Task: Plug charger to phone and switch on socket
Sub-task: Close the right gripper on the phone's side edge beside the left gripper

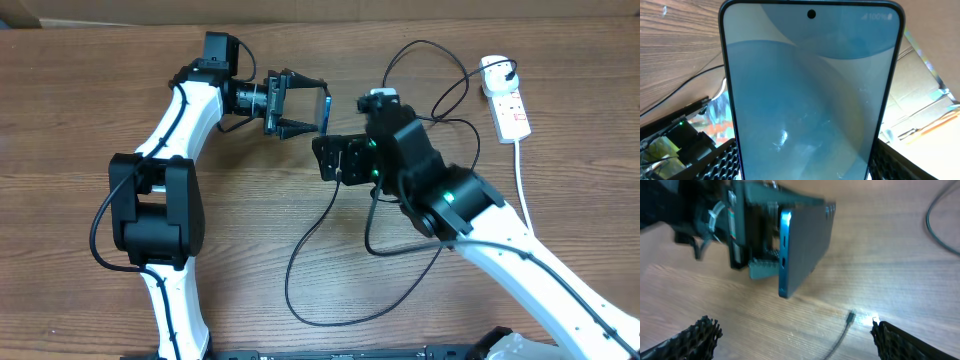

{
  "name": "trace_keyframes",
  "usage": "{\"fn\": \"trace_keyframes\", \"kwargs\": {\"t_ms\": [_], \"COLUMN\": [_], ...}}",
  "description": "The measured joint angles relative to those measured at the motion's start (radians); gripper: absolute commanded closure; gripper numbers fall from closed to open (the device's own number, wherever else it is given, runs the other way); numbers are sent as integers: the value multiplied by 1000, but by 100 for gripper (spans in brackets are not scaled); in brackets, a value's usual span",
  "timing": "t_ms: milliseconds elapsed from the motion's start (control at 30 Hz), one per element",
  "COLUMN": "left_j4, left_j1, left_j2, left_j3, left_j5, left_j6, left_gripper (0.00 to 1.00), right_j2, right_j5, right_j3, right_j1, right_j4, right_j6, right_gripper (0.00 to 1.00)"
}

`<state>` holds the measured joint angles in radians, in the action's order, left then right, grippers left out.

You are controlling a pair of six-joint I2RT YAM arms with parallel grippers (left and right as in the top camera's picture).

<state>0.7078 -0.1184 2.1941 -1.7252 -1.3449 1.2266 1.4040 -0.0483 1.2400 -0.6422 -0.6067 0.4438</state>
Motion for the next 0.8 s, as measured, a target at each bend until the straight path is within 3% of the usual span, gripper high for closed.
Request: {"fn": "trace_keyframes", "kwargs": {"t_ms": [300,467,567,800], "left_j4": [-3,-3,-4,-5], "left_j1": [-6,-8,-18,-32], "left_j2": [0,0,0,0], "left_j3": [0,0,0,0], "left_j5": [23,23,23,23], "left_j6": [23,25,29,30], "left_gripper": [32,31,32,32], "right_j2": [96,155,175,178], "right_j5": [10,79,83,-63], "right_j3": [238,243,243,243], "right_j1": [0,1,1,1], "right_j4": [-126,-105,-100,-166], "right_j6": [-17,-22,-23,64], "right_gripper": [0,0,9,5]}}
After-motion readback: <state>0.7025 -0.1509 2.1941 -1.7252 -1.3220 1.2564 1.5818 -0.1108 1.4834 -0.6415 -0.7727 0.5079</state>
